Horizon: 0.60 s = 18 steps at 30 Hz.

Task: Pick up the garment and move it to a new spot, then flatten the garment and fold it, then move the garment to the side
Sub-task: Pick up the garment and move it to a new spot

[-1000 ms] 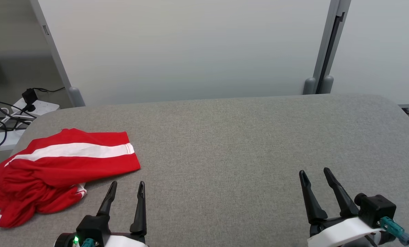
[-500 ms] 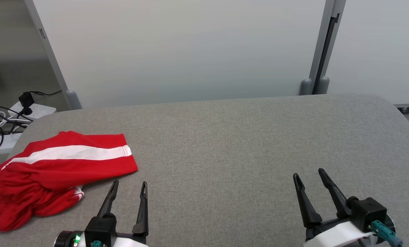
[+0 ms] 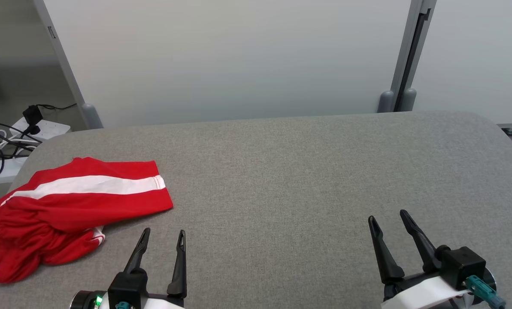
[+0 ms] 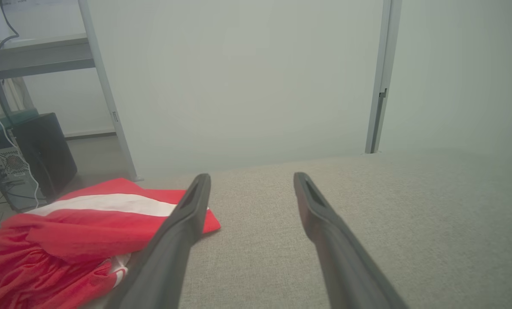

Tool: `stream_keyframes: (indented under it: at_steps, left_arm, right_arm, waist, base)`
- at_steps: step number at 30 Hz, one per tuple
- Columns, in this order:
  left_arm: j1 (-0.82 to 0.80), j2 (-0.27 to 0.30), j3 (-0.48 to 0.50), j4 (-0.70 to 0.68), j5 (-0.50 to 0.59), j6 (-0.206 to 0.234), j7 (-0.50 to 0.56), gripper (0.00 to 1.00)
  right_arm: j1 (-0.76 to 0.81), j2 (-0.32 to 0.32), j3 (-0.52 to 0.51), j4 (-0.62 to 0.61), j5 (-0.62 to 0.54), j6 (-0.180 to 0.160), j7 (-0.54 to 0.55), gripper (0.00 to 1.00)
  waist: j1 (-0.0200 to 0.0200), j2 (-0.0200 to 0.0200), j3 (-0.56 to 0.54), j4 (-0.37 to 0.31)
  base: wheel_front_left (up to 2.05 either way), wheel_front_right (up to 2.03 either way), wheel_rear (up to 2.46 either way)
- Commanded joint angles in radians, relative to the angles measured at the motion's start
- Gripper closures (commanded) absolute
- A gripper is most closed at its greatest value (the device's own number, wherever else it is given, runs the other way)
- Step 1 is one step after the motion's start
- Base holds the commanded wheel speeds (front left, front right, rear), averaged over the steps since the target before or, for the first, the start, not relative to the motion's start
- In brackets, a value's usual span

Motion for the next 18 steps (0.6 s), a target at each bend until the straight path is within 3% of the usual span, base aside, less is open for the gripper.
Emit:
stream_keyframes:
  at_steps: [1,11,18]
  left_arm:
    - [-0.046,0.002,0.028,-0.025,-0.002,0.01,-0.013,0.0]
    - [-0.074,0.002,0.033,-0.036,0.001,0.033,-0.013,0.0]
    - [-0.094,0.002,0.048,-0.042,-0.002,0.052,-0.013,0.0]
  right_arm:
    - [-0.032,-0.006,0.014,-0.035,-0.009,0.007,-0.013,0.0]
    - [-0.046,-0.011,0.022,-0.057,-0.005,0.007,-0.013,0.0]
    - [-0.051,-0.017,0.031,-0.057,0.003,0.007,-0.013,0.0]
  waist:
    - [0.0,0.0,0.008,0.004]
    - [0.0,0.0,0.046,0.029]
    - [0.0,0.0,0.053,0.085]
  base:
    - [0.0,0.0,0.0]
    - [0.0,0.0,0.0]
    - [0.0,0.0,0.0]
